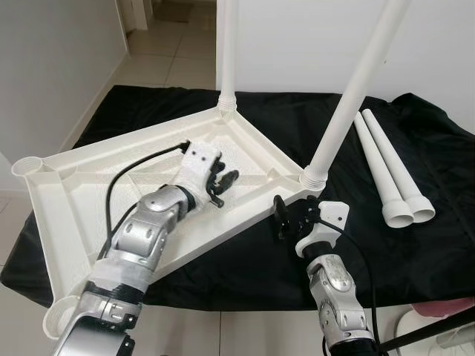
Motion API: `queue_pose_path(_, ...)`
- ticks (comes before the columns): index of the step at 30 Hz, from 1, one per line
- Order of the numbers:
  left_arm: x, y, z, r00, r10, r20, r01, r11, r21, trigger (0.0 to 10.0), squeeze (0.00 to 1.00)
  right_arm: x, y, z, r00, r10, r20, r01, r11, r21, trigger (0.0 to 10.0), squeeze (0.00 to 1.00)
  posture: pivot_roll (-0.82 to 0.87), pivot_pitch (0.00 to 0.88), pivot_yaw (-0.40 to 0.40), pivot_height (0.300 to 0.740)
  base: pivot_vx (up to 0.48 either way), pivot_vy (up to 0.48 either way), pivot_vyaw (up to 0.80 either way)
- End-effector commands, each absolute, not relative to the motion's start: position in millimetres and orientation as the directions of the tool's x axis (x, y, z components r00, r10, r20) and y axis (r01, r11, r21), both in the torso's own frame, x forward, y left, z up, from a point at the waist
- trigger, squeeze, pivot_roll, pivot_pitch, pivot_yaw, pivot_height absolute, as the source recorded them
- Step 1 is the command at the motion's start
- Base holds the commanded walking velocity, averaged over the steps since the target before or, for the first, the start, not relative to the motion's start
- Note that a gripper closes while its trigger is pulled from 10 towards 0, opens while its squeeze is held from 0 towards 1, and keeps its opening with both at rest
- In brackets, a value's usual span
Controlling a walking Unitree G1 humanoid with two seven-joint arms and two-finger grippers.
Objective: Building children table
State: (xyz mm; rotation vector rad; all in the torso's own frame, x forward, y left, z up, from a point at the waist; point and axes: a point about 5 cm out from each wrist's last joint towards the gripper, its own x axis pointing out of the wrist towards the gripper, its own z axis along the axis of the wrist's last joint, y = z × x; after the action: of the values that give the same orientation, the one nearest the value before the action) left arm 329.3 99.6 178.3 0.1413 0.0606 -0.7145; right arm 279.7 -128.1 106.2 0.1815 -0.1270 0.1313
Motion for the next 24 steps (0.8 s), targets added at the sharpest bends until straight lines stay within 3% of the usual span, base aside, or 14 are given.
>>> queue_pose_path(1,330.3,120.1,186.2,0.778,-0.623,-0.087,0.628,0.765,0.14,10.0,0.0,281.6,-133.4,105.5,0.987,0.085,0.133,-0.106,0.982,0.155,10.0,0.0,0.03,0.0,-0.028,0.74,0.0,0.0,0.0)
queue_pose_path(3,331.0,139.5,190.0,0.81,-0.58,-0.089,0.585,0.787,0.196,10.0,0.0,285.3,-133.5,108.1,0.988,0.078,0.135,-0.098,0.984,0.147,10.0,0.0,0.03,0.0,-0.028,0.74,0.0,0.0,0.0)
queue_pose_path(12,330.5,170.6,193.6,0.854,-0.511,-0.099,0.517,0.813,0.268,10.0,0.0,297.7,-138.5,112.5,0.99,0.043,0.132,-0.061,0.988,0.139,10.0,0.0,0.05,0.0,-0.03,0.74,0.0,0.0,0.0)
queue_pose_path(24,319.9,231.7,182.0,0.9,-0.366,-0.236,0.433,0.811,0.394,10.0,0.0,298.9,-143.9,100.2,0.998,0.006,0.056,-0.013,0.993,0.12,10.0,0.0,0.06,0.0,-0.05,0.74,0.0,0.0,0.0)
